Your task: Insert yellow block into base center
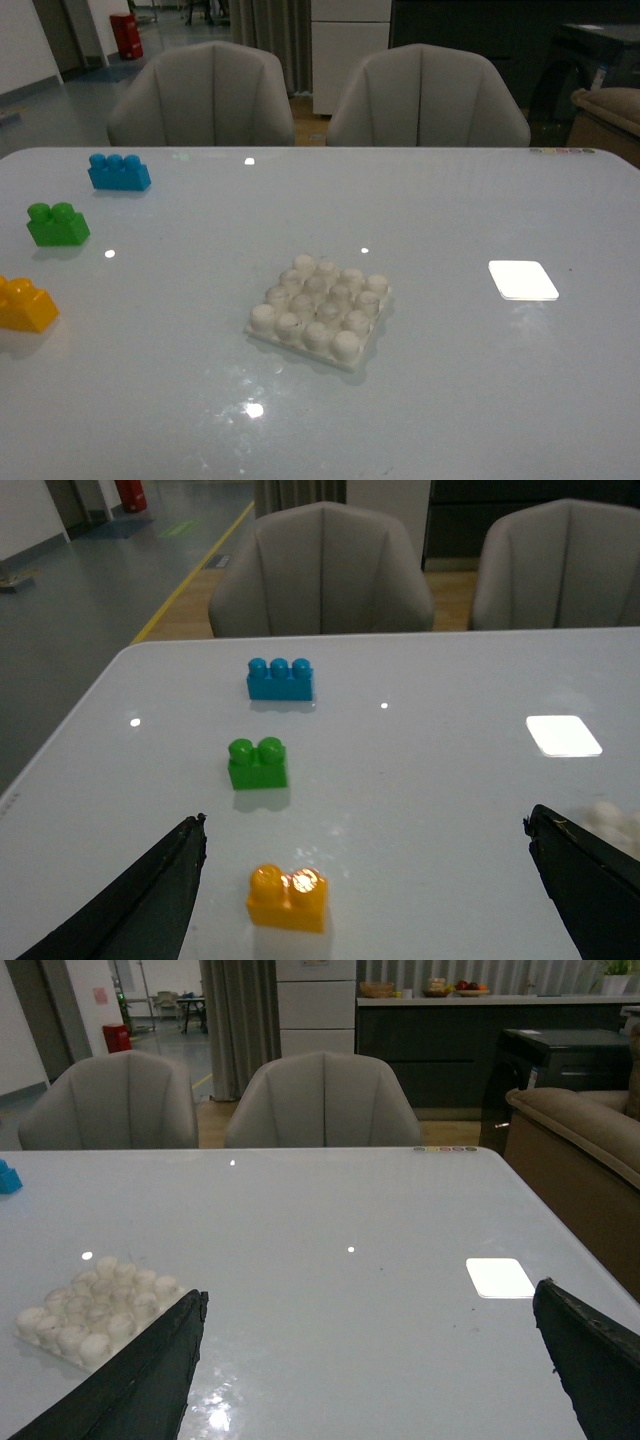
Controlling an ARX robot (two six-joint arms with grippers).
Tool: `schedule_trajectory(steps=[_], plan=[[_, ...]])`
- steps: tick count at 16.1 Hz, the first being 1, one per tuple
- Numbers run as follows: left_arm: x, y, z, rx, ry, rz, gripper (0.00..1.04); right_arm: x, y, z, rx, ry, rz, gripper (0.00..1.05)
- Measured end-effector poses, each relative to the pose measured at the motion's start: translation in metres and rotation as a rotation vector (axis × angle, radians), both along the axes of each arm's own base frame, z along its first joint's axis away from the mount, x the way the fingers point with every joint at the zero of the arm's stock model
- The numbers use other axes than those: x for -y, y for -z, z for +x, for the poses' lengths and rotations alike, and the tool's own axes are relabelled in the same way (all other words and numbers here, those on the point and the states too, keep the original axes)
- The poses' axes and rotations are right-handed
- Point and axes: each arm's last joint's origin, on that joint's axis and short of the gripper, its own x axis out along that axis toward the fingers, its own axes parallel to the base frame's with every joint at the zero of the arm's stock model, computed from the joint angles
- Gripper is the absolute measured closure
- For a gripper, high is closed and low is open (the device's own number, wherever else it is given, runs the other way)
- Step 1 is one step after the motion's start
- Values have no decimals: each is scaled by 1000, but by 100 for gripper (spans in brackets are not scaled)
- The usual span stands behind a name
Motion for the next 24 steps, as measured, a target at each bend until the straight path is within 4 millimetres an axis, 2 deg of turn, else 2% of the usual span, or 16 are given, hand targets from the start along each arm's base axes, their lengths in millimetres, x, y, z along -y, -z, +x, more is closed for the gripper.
schedule_trajectory(steps=[1,2,5,7,9,13,20,24], plan=[[-14,14,42,-83,6,1,7,0,0,0,0,0,0,6],[-20,34,64,-180,20,-5,7,0,0,0,0,0,0,6],[-34,87,117,-361,40,-3,7,0,0,0,0,0,0,6],[-46,104,149,-400,54,3,7,0,0,0,0,0,0,6],[-52,114,155,-435,60,-17,7,0,0,0,0,0,0,6],[-60,114,156,-437,41,-26,7,0,0,0,0,0,0,6],[-67,137,149,-479,74,-74,7,0,0,0,0,0,0,6],[-67,143,146,-491,82,-71,7,0,0,0,0,0,0,6]])
